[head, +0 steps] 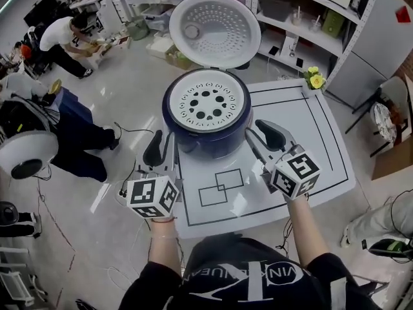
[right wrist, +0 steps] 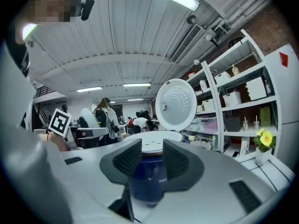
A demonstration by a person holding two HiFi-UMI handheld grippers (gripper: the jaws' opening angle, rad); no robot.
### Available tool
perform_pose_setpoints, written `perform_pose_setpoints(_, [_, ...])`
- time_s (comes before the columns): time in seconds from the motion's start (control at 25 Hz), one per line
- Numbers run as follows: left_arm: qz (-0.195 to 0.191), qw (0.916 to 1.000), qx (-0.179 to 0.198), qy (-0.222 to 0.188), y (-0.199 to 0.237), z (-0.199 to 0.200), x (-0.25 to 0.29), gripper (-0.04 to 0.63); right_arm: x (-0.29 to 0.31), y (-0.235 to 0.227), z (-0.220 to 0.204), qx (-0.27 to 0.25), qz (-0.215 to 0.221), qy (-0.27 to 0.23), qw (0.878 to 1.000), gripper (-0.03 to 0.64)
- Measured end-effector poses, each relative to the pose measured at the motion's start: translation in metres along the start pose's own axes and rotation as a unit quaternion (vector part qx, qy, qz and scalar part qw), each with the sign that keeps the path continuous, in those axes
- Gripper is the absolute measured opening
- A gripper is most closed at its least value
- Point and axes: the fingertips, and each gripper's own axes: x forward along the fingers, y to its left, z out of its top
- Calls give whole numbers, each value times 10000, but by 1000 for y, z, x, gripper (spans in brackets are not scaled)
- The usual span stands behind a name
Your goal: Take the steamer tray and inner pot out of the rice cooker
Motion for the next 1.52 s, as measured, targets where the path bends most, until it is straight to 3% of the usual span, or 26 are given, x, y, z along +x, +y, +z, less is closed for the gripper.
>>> perform_pose_setpoints(0.28, [-198,9997,105,115,10,4,39,112,61,-28,18,-811,-58,655,9945,124])
perform_pose_setpoints(0.36, [-197,9995,220,117,13,6,46,112,80,-36,15,-1120,-77,1069,9879,138])
perform_pose_setpoints(0.52, [-186,9965,793,173,11,12,62,112,111,-61,13,-1689,-294,1638,9715,140])
perform_pose_setpoints(0.68, [-261,9968,748,141,8,13,73,112,135,-82,5,-1919,-443,2095,9578,146])
perform_pose_setpoints(0.8, [-303,9961,825,79,7,13,75,112,147,-88,-9,-2124,-422,2568,9419,148])
perform_pose_setpoints(0.96, [-335,9953,910,9,4,16,82,112,160,-100,-19,-2773,-664,3060,9083,149])
perform_pose_setpoints(1.04, [-353,9959,838,0,5,15,85,112,164,-102,-21,-2862,-741,3195,9003,143])
perform_pose_setpoints(1.2, [-320,9965,774,-4,13,10,87,112,167,-104,-23,-2901,-744,3232,8977,129])
perform_pose_setpoints(1.44, [-190,9978,632,24,24,9,83,112,168,-104,-12,-2641,-735,2825,9193,100])
perform_pose_setpoints(1.52, [-147,9985,517,39,28,5,79,112,168,-101,-6,-2797,-798,2623,9201,89])
